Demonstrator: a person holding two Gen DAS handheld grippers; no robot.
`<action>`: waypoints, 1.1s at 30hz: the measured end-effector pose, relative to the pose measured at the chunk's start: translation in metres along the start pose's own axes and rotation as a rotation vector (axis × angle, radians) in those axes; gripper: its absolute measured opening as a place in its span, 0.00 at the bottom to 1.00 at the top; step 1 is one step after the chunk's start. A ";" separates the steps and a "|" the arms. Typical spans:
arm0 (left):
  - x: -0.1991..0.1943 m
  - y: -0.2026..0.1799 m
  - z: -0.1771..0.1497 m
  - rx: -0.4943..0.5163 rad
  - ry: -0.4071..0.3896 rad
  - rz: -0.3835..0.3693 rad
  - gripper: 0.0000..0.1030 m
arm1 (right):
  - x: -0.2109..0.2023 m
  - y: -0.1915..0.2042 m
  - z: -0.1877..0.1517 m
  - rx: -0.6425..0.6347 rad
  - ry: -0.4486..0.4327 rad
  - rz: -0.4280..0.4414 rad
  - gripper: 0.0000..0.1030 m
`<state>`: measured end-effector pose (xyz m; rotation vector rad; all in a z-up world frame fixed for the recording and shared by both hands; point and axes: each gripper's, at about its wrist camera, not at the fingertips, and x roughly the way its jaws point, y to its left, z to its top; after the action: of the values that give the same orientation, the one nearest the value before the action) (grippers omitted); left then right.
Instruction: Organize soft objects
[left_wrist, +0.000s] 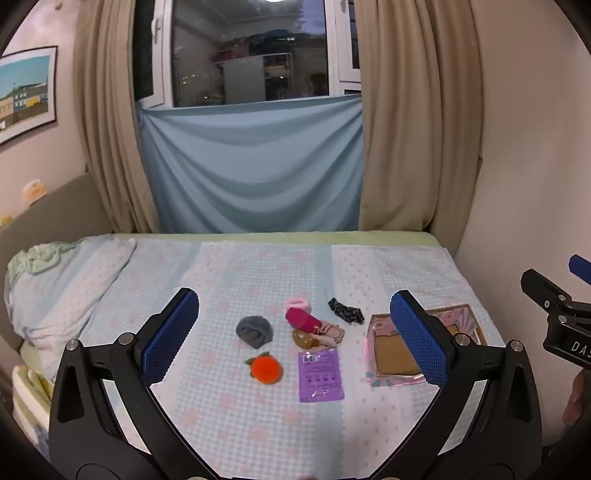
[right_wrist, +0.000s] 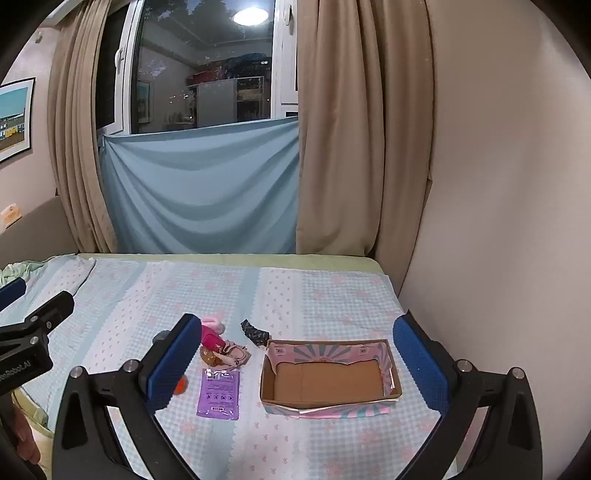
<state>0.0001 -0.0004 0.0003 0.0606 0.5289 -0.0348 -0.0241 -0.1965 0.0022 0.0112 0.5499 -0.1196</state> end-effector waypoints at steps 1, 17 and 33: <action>0.000 -0.001 0.000 0.002 -0.003 -0.003 1.00 | 0.000 0.000 0.000 -0.001 -0.001 -0.001 1.00; -0.014 0.003 -0.006 -0.043 -0.023 -0.026 1.00 | -0.010 -0.006 0.001 0.024 -0.008 -0.020 1.00; -0.014 0.003 -0.006 -0.028 -0.029 -0.021 1.00 | -0.012 -0.006 0.002 0.023 -0.013 -0.018 1.00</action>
<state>-0.0144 0.0036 0.0025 0.0271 0.5006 -0.0484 -0.0338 -0.2009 0.0101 0.0281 0.5359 -0.1430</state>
